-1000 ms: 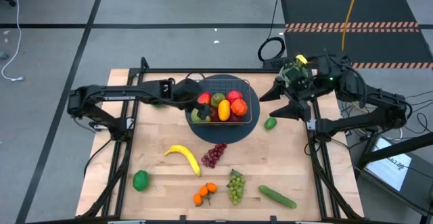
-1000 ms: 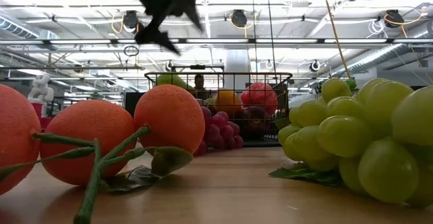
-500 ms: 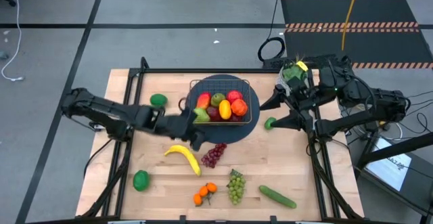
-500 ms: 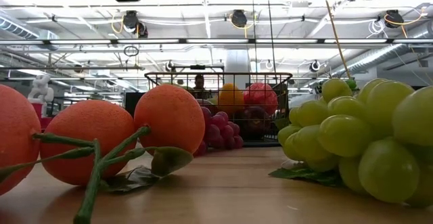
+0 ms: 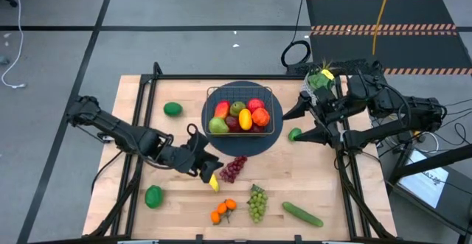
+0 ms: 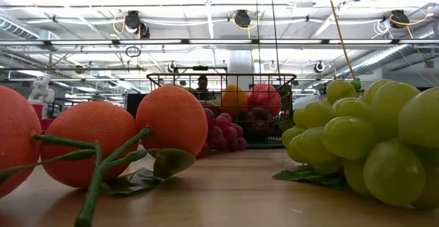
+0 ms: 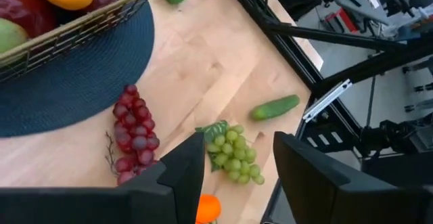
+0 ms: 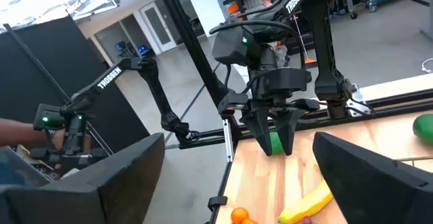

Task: Build produce basket
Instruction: Put the top left green lime into the wire basket

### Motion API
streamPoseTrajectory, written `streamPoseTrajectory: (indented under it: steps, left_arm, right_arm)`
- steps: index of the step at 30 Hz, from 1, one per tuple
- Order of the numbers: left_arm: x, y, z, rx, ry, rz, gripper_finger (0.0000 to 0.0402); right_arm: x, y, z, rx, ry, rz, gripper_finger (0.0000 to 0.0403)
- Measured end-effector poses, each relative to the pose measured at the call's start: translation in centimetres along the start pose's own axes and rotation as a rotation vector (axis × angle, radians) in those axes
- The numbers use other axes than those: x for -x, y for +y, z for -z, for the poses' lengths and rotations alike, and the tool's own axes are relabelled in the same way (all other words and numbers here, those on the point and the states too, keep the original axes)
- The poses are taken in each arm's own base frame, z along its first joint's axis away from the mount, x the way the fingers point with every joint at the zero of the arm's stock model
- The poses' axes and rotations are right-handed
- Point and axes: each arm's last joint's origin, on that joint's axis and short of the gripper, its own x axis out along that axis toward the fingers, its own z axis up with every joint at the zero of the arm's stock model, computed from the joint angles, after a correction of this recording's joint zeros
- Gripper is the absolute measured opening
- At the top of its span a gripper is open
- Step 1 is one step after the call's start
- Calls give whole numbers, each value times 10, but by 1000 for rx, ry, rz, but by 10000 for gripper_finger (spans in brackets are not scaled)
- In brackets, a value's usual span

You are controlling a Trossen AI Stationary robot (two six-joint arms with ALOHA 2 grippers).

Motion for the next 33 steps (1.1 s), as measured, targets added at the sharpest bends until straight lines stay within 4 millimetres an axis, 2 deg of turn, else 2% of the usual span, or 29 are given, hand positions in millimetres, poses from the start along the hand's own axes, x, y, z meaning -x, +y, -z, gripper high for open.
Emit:
streamPoseTrajectory:
  steps: [3,8,12,16,21,26,29,33]
  left_arm:
    - [-2,5,-5,-18,-2,-29,175]
    - [-5,17,-18,-67,28,-75,175]
    - [-9,32,-27,-132,170,-96,175]
    - [-10,45,-33,-188,312,-98,182]
    - [-8,65,-36,-252,436,-195,231]
    - [5,98,-41,-164,610,-439,280]
    - [14,115,-47,-106,678,-557,290]
    - [29,136,-60,-25,756,-647,284]
  right_arm:
    - [0,0,0,28,-2,5,332]
    - [2,-9,-3,46,-12,57,248]
    - [5,-20,-1,55,17,152,193]
    - [10,-32,5,78,68,310,154]
    - [17,-45,11,129,157,439,127]
    - [23,-53,17,107,231,496,115]
    - [25,-55,19,89,256,516,111]
    - [26,-59,19,88,258,531,109]
